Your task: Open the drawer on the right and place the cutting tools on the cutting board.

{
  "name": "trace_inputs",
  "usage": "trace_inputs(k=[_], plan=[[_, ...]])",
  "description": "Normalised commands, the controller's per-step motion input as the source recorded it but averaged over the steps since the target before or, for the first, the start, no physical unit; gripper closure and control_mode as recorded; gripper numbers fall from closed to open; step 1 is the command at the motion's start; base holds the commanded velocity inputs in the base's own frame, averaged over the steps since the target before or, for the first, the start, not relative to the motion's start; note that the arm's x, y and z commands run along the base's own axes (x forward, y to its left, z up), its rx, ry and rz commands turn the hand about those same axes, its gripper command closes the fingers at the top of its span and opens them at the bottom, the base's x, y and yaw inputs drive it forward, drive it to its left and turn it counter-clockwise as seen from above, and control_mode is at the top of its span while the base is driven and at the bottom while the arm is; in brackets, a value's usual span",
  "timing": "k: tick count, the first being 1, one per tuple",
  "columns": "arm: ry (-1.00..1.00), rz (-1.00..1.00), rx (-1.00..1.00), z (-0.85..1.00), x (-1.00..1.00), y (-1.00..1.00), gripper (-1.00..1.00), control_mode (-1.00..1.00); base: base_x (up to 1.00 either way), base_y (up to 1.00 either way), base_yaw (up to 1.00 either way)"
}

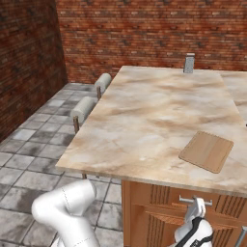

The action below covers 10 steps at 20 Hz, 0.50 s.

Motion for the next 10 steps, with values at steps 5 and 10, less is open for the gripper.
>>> trace_inputs(k=[5,10], plan=[[-0.05,0.04,-0.04,-0.38,0.24,-0.07,-1.00,-1.00,0.00,0.00,0.00],[0.00,0.06,-0.13,-0.62,0.14,-0.12,-1.00,-1.00,0.00,0.00,0.00]])
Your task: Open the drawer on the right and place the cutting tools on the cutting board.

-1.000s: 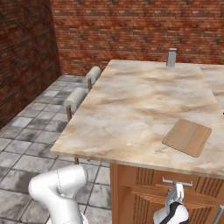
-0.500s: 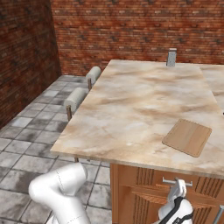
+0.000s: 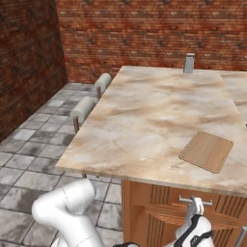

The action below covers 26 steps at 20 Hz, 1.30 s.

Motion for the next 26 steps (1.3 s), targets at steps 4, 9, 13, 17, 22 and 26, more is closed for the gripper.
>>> trace_inputs(k=[4,9,13,17,22,26], plan=[[0.00,0.05,-0.08,-0.40,0.07,-0.11,-1.00,-1.00,0.00,0.00,0.00],[0.00,0.00,0.00,-0.05,0.20,0.00,-1.00,-1.00,0.00,0.00,0.00],[0.00,0.00,0.00,0.00,0.27,0.00,-1.00,-1.00,0.00,0.00,0.00],[-0.06,-0.02,0.00,0.00,0.18,0.00,-1.00,-1.00,0.00,0.00,0.00],[-0.18,0.00,0.01,0.00,-0.04,0.00,-1.00,-1.00,0.00,0.00,0.00],[-0.06,0.00,0.00,0.06,0.00,0.00,-1.00,-1.00,0.00,0.00,0.00]])
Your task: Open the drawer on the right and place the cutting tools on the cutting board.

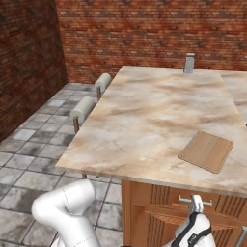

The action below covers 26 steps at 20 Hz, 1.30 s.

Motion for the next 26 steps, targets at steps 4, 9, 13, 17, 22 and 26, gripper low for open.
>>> trace_inputs(k=[4,9,13,17,22,26], plan=[[-0.03,0.00,0.00,0.00,0.00,0.00,-1.00,-1.00,0.00,0.00,0.00],[0.00,0.00,0.00,-0.04,0.01,0.00,-1.00,-1.00,0.00,0.00,0.00],[0.00,0.00,-0.09,-0.58,0.00,0.00,-1.00,-1.00,0.00,0.00,0.00],[0.00,0.00,-0.03,-0.19,0.00,0.00,-1.00,-1.00,0.00,0.00,0.00],[0.00,0.00,0.00,0.00,0.00,0.00,-1.00,-1.00,0.00,0.00,0.00],[0.00,0.00,0.00,0.00,0.04,0.00,-1.00,-1.00,0.00,0.00,0.00]])
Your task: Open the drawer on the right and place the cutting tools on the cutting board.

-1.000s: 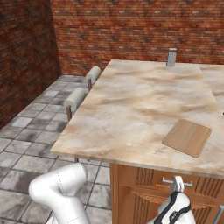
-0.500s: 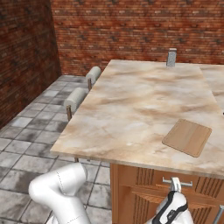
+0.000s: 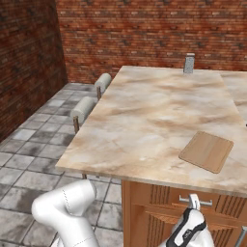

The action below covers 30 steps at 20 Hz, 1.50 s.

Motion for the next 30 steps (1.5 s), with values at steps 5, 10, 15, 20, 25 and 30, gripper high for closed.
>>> trace_inputs(k=[5,10,15,20,25,30], plan=[[0.00,0.00,0.00,0.00,0.05,0.00,-1.00,-1.00,0.00,0.00,0.00],[-0.04,0.00,0.00,-0.01,0.03,0.00,1.00,-1.00,0.00,0.00,0.00],[-0.04,0.00,0.00,-0.03,0.04,0.00,1.00,-1.00,0.00,0.00,0.00],[0.00,0.00,0.00,0.00,0.00,0.00,1.00,-1.00,0.00,0.00,0.00],[0.00,0.00,0.00,0.00,-0.01,0.00,1.00,-1.00,0.00,0.00,0.00],[0.00,0.00,0.00,-0.05,-0.44,-0.05,1.00,-1.00,0.00,0.00,0.00]])
